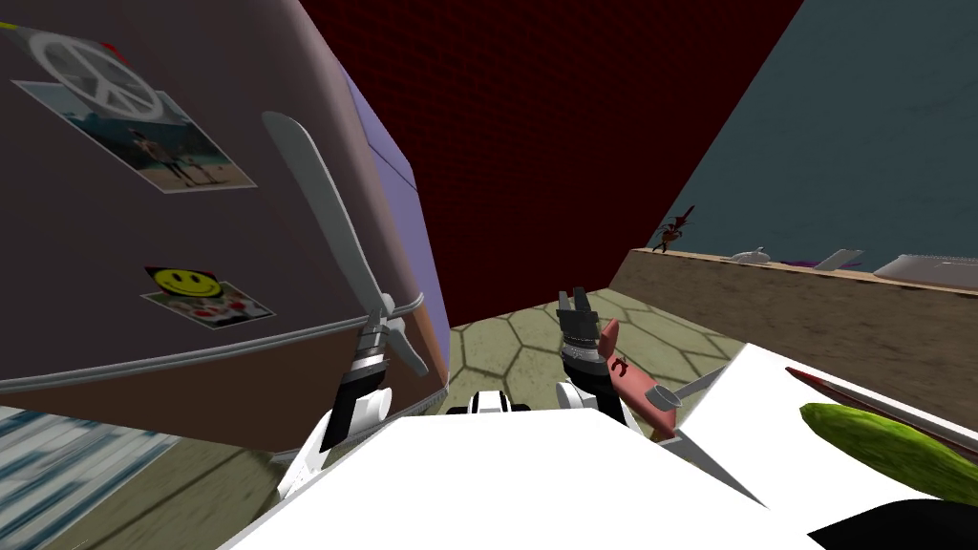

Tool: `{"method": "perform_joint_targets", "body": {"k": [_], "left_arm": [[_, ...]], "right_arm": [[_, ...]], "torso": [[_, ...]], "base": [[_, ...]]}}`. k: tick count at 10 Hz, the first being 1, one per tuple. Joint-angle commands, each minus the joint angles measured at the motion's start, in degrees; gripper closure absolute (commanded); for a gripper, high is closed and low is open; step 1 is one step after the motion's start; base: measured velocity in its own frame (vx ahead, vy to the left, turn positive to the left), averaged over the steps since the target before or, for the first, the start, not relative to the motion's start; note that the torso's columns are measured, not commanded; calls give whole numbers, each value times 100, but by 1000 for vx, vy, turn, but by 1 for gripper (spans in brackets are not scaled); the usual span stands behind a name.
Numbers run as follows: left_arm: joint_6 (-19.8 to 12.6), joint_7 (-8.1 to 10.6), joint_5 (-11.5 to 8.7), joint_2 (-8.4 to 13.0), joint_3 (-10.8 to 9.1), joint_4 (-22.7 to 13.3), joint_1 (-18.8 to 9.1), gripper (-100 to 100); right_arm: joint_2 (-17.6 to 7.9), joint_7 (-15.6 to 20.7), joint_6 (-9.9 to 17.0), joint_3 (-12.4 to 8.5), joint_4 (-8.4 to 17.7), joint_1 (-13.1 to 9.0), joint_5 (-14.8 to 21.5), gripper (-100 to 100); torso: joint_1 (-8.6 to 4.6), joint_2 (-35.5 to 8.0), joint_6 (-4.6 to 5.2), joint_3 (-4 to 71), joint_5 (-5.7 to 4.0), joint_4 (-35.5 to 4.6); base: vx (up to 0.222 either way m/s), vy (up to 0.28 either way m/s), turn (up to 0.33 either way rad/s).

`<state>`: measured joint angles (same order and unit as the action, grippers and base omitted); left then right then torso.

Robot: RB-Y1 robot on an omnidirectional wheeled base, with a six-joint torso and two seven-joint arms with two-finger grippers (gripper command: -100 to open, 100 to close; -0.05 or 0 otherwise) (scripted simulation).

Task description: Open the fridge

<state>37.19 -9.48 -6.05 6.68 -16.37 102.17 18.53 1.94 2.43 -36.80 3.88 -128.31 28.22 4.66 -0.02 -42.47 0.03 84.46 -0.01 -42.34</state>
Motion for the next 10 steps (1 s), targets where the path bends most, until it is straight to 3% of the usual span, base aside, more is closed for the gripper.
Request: {"method": "perform_joint_targets", "body": {"k": [1,2,3,5,9,10], "left_arm": [[273,-26,46,-66,60,-214,17,100],[210,-22,33,-24,21,-147,-14,100],[216,70,50,63,106,-122,12,100],[206,165,62,151,188,-84,30,100],[164,546,110,502,514,69,101,100],[164,546,110,502,514,69,101,100]], "right_arm": [[0,0,0,0,0,0,0,0],[0,0,0,0,0,-1,0,0],[0,0,0,0,0,0,0,0],[-1,0,1,-1,0,-3,0,0],[-1,0,1,0,1,-4,0,0],[-1,0,1,-1,1,-4,0,0]], "torso": [[-3,1,1,-5,13,9],[3,15,3,0,22,17],[9,33,1,14,13,11],[30,-32,-3,-21,8,-8],[48,-25,-39,-9,-7,-30],[45,-16,-41,-2,-11,-32]], "base": [[-50,7,2],[-28,1,2],[-129,49,-71],[-255,119,-119],[-335,104,-106],[-272,68,-60]]}}
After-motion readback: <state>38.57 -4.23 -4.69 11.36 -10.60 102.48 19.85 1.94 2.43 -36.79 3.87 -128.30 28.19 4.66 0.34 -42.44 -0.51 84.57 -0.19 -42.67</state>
